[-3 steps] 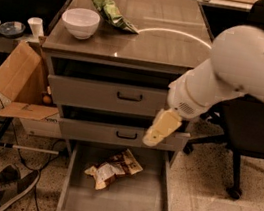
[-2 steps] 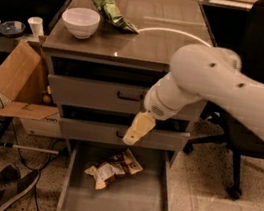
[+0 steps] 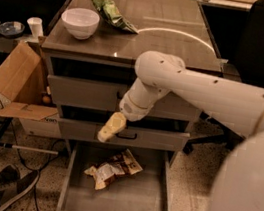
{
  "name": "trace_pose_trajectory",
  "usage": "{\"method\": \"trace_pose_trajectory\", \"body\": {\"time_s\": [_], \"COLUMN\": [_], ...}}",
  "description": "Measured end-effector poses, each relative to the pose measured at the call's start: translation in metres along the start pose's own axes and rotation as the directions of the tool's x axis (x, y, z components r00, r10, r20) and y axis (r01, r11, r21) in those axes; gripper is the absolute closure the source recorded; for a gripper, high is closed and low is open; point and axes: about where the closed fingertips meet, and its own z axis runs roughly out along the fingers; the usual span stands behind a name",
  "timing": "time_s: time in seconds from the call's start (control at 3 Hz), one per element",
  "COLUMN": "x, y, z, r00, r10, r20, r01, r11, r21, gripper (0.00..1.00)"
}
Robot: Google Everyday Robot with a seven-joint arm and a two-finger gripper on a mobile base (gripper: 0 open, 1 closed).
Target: Pick brown chip bag from bottom drawer and place on counter
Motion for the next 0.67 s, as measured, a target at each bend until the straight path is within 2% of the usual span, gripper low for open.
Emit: {"method": "trace_pose_trajectory", "body": {"time_s": [0.33, 0.67], "x": [0.0039, 0.004], "y": [0.0021, 0.0022], "z": [0.0132, 0.0133], "r00": [0.997, 0.997], "r10": [0.077, 0.077], "r20": [-0.025, -0.025], "r01": [-0.078, -0.078], "r11": [0.9964, 0.9964], "r21": [-0.035, -0.035], "gripper": [0.0, 0.0]}}
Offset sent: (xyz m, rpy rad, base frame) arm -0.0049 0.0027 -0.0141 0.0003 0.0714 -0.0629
